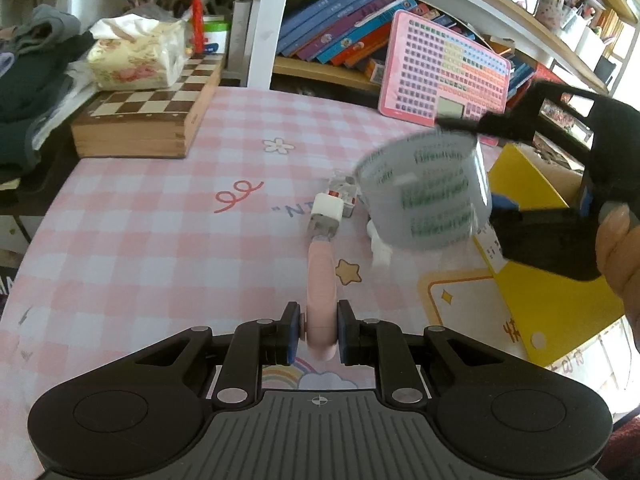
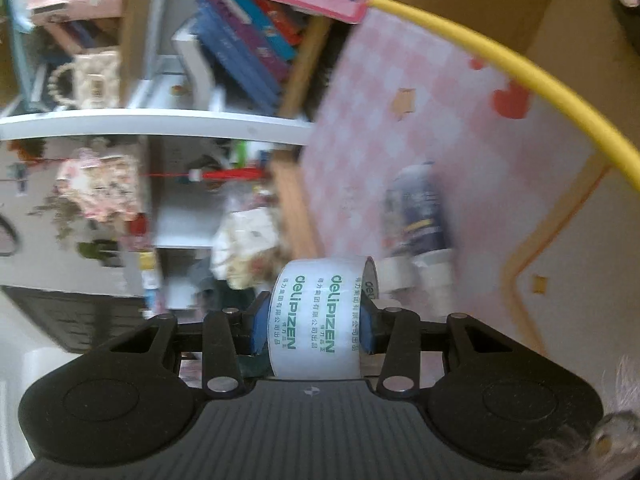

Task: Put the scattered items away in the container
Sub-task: 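Grasp the pink eraser with the left tool while the right tool grasps the clear tape roll, then lift and carry the eraser and tape roll toward the yellow box with both tools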

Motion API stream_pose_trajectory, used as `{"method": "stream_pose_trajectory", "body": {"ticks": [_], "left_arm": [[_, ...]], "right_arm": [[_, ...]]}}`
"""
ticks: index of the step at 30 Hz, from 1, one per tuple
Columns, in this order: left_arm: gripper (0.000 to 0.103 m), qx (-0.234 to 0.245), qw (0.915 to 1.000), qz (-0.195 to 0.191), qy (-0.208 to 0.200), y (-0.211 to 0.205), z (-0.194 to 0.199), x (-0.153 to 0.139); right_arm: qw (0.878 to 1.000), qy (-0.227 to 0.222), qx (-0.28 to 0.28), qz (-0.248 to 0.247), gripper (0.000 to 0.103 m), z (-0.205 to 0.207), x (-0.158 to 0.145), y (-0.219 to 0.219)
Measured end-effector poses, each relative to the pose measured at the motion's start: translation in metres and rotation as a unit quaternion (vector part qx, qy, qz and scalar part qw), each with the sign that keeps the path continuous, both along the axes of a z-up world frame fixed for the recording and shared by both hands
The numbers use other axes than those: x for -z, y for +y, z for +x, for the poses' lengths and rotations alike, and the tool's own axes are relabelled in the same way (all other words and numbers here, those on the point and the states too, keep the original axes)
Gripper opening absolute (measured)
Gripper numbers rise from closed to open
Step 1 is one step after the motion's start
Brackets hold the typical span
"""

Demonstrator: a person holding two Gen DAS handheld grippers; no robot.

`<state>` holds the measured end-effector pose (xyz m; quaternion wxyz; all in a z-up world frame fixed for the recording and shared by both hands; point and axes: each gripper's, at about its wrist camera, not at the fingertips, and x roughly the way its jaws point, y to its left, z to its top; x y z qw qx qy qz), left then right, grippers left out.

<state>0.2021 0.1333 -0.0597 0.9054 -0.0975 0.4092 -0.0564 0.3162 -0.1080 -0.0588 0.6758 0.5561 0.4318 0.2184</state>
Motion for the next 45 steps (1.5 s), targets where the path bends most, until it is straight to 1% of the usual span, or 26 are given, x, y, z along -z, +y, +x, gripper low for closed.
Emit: {"method": "stream_pose_trajectory", "body": {"ticks": [2,3,4,5,6,8,10,11,12,13,14,15,16,17,18,19,20,21,23,24,30,33,35,38,45], "left_arm": [[0.017,-0.002,1.0,-0.001,-0.001,0.0,-0.003,-0.002],[0.017,-0.003,1.0,-0.001,-0.002,0.0,-0.005,-0.003],[0.017,-0.003,1.0,0.001,-0.004,0.0,-0.007,-0.005],[0.017,-0.003,1.0,0.003,-0.006,-0.001,-0.009,-0.006],[0.017,-0.004,1.0,0.003,-0.007,-0.001,-0.011,-0.008],[0.017,-0.007,0.9999,0.002,-0.009,0.0,-0.016,-0.01],[0.017,-0.012,0.9999,0.004,-0.008,0.002,-0.021,-0.01],[0.017,-0.013,0.9999,0.004,-0.008,0.002,-0.022,-0.01],[0.017,-0.016,0.9998,0.003,-0.008,0.002,-0.024,-0.011],[0.017,-0.018,0.9998,0.003,-0.007,0.002,-0.026,-0.011],[0.017,-0.018,0.9998,0.004,-0.008,0.001,-0.027,-0.012],[0.017,-0.019,0.9998,0.004,-0.01,0.001,-0.029,-0.013],[0.017,-0.021,0.9997,0.005,-0.009,0.0,-0.031,-0.013],[0.017,-0.021,0.9997,0.006,-0.008,0.0,-0.031,-0.013],[0.017,-0.02,0.9997,0.007,-0.009,-0.001,-0.032,-0.013],[0.017,-0.02,0.9997,0.008,-0.009,-0.002,-0.034,-0.014],[0.017,-0.021,0.9997,0.008,-0.01,-0.002,-0.035,-0.015],[0.017,-0.022,0.9997,0.008,-0.012,-0.003,-0.036,-0.016],[0.017,-0.023,0.9996,0.01,-0.015,-0.004,-0.038,-0.017],[0.017,-0.023,0.9995,0.011,-0.016,-0.004,-0.038,-0.018],[0.017,-0.018,0.9994,0.013,-0.026,-0.009,-0.043,-0.024],[0.017,-0.013,0.9993,0.013,-0.032,-0.011,-0.048,-0.028],[0.017,-0.011,0.9992,0.013,-0.036,-0.012,-0.052,-0.03],[0.017,-0.007,0.999,0.013,-0.041,-0.015,-0.059,-0.034],[0.017,0.004,0.9986,0.014,-0.052,-0.021,-0.08,-0.041]], "right_arm": [[0.999,-0.025,0.002,0.027,0.04,0.005,-0.004,0.004],[0.999,-0.045,-0.008,0.012,0.04,0.009,-0.009,0.006],[0.998,-0.061,-0.013,-0.023,0.04,0.012,-0.017,0.011],[0.997,-0.062,-0.01,-0.034,0.04,0.013,-0.019,0.011],[0.998,-0.055,-0.008,-0.032,0.04,0.014,-0.018,0.011],[1.0,-0.02,0.012,0.006,0.04,0.012,-0.008,0.005],[0.999,-0.031,0.004,-0.019,0.04,0.01,-0.012,0.007],[1.0,-0.026,0.014,0.0,0.036,0.008,-0.011,0.005],[0.999,-0.034,0.007,0.023,0.035,0.009,-0.01,0.005],[0.998,-0.053,-0.004,0.015,0.035,0.011,-0.013,0.005],[0.998,-0.04,0.002,0.045,0.033,0.012,-0.011,0.004],[0.995,-0.031,0.0,0.092,0.033,0.013,-0.006,0.003],[0.995,-0.057,-0.013,0.082,0.033,0.014,-0.013,0.004],[0.996,-0.082,-0.019,0.029,0.031,0.013,-0.023,0.006],[0.997,-0.07,-0.013,0.03,0.029,0.013,-0.021,0.006],[0.997,-0.044,-0.006,0.062,0.022,0.013,-0.014,0.005],[0.997,-0.036,-0.002,0.065,0.004,0.012,-0.013,0.005],[0.998,-0.04,-0.005,0.05,0.008,0.011,-0.016,0.005],[0.998,-0.05,-0.018,0.033,0.004,0.009,-0.019,0.006],[0.998,-0.052,-0.019,0.022,0.004,0.008,-0.021,0.006],[0.998,-0.054,-0.037,-0.007,0.004,-0.009,-0.021,0.002],[0.995,-0.063,-0.059,-0.045,0.004,-0.019,-0.027,0.003],[0.992,-0.069,-0.075,-0.08,0.004,-0.027,-0.031,0.006],[0.987,-0.073,-0.089,-0.111,0.004,-0.039,-0.033,0.007],[0.983,-0.066,-0.105,-0.138,0.004,-0.07,-0.031,0.004]]}}
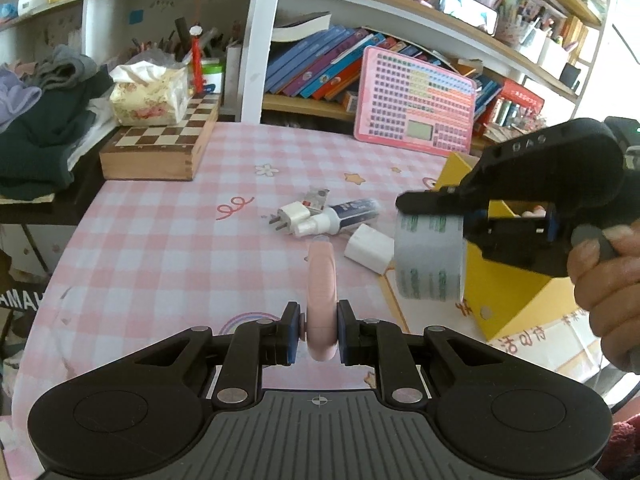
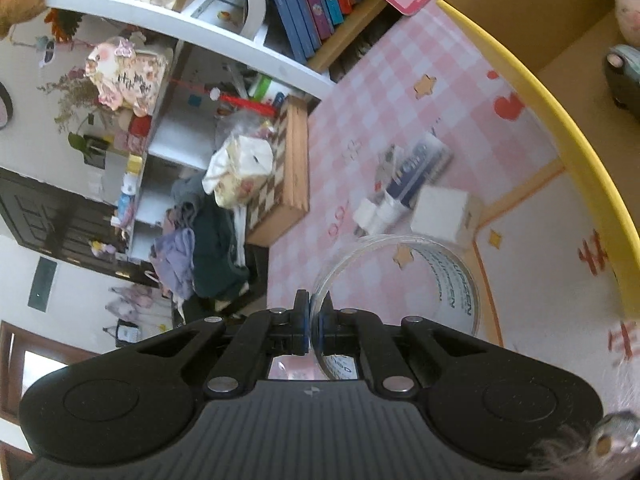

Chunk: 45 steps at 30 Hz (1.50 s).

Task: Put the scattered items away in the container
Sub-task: 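Lift and carry the eraser and tape roll toward the yellow box with both tools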

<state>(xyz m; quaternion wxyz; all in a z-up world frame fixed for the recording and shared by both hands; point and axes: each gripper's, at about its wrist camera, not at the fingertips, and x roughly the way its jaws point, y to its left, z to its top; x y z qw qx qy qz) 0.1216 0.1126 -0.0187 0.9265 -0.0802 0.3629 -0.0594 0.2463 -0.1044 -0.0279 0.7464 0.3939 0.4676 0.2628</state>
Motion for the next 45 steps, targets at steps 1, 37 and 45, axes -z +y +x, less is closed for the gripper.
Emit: {"method": "stream_pose_trajectory", "body": {"ticks": [1,37,45], "left_arm": [[0.017,0.001,1.0,0.0,-0.002,0.0,-0.004,-0.001],[0.017,0.012,0.9982,-0.019,-0.055,-0.009,-0.099,-0.032],[0.017,0.028,0.9977,-0.026,-0.056,-0.017,-0.106,-0.034]], "right_arm": [[1.0,-0.001,-0.005,-0.007,0.004,-0.005,0.0,0.001],[0.921,-0.18,-0.144,-0.313,0.004,-0.148,-0.034,0.045],[0.918,-0.186,-0.135,-0.322,0.004,-0.167,-0.039,0.034]]}}
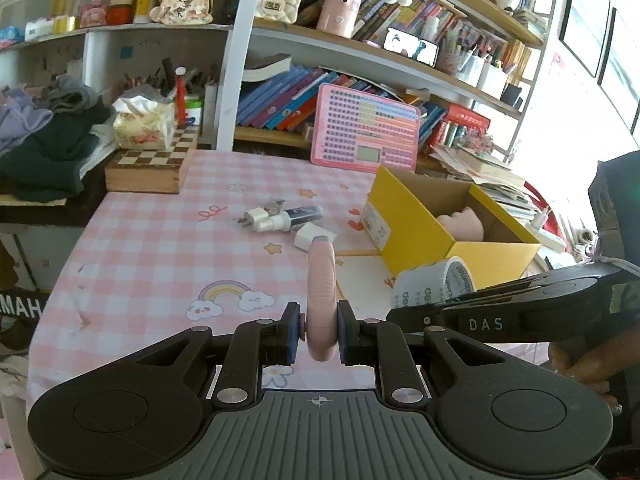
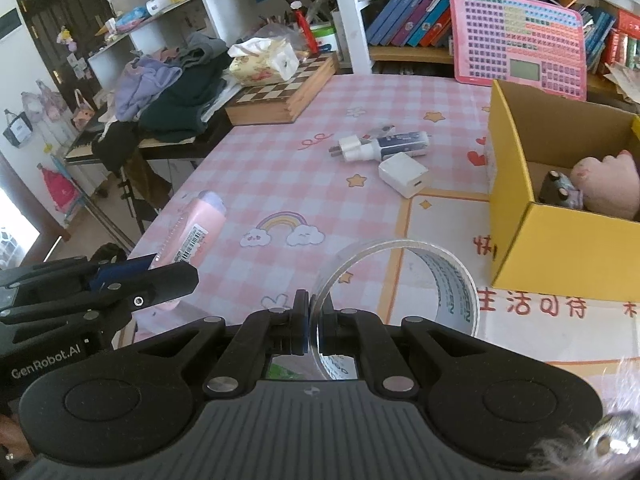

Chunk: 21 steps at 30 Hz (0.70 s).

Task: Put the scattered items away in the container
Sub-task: 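Lift and carry the eraser and tape roll toward the yellow box with both tools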

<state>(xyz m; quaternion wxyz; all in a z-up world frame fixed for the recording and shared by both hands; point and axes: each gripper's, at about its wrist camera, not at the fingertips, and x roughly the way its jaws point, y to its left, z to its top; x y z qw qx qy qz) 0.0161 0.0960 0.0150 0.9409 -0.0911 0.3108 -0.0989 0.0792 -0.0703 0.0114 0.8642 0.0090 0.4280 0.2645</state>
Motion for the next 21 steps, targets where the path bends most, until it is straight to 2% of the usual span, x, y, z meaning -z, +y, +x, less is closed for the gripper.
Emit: {"method": "stream_pose_trajectory", "body": {"ticks": [10,21], "left_arm": [[0.017,0.039,0.9992,-0.005,-0.001,-0.018,0.0,-0.001],[0.017,0.102,0.9947,-0.011,0.01,-0.052,0.012,0.006]], "right_arm": [[0.999,-0.026,0.037,-0.023,0.004,-0.018,-0.001,-0.021],[0.994,-0.019,0.104,-0.04,0.004,-0.03,0.005,-0.066]]}}
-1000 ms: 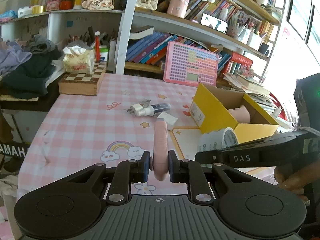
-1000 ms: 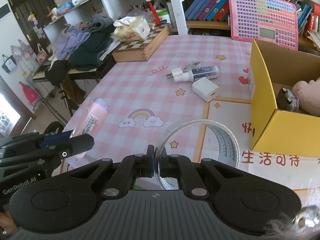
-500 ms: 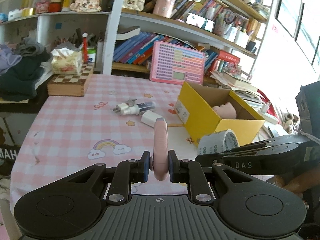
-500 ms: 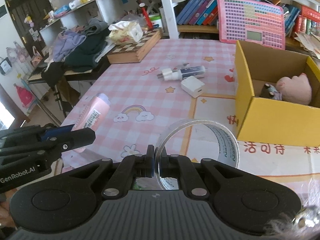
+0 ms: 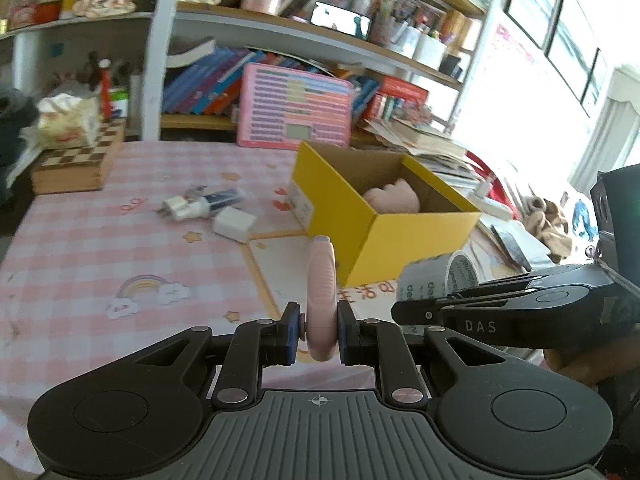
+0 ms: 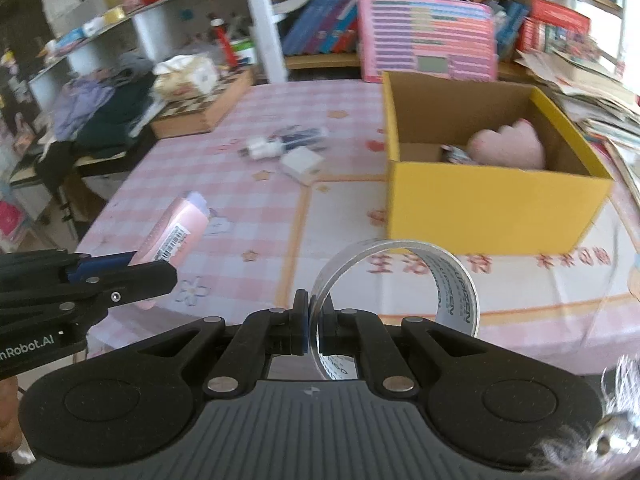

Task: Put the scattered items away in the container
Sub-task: 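Lift and carry the eraser and tape roll toward the yellow box with both tools, then lower the eraser and tape roll into the yellow box and open both tools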

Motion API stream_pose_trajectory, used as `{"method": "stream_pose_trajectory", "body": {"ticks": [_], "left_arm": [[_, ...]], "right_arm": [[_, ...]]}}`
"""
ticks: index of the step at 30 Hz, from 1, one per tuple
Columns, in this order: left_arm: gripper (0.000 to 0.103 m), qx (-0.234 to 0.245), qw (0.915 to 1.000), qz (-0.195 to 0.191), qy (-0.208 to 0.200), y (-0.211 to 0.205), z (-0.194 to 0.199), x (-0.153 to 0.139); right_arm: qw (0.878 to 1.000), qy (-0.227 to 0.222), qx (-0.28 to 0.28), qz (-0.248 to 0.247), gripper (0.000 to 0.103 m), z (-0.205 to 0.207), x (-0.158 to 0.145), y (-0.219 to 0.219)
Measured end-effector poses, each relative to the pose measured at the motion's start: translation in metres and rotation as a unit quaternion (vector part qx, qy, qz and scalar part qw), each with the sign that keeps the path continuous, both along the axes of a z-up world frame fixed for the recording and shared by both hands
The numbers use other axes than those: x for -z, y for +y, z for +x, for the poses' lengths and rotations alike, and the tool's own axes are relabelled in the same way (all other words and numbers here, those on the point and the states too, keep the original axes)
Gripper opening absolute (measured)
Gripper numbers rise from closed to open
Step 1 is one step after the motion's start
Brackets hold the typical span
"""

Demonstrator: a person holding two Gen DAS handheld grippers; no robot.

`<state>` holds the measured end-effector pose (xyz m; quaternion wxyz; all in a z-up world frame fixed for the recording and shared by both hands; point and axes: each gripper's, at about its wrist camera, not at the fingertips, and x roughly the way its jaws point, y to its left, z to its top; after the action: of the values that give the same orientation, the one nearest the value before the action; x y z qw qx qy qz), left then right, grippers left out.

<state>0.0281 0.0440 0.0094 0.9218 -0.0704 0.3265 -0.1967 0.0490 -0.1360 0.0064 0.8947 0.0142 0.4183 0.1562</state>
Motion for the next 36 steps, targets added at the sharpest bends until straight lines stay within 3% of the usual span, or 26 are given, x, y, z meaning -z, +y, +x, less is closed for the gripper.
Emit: {"method": "stream_pose_trajectory", "body": {"ticks": [21,30,36], "left_arm": [[0.018,0.116,0.9931,0.014,0.005,-0.077,0.038,0.006],[0.018,0.145,0.9894,0.015,-0.004,-0.104,0.061,0.003],[0.018,0.152,0.988,0.011,-0.025,-0.123,0.082,-0.008]], "right_arm": [[0.994,0.012,0.097,-0.048,0.004,0.003,0.009,-0.082],[0.992,0.011,0.113,-0.061,0.004,0.016,0.008,-0.107],[0.99,-0.015,0.121,-0.067,0.004,0.035,-0.008,-0.127]]}}
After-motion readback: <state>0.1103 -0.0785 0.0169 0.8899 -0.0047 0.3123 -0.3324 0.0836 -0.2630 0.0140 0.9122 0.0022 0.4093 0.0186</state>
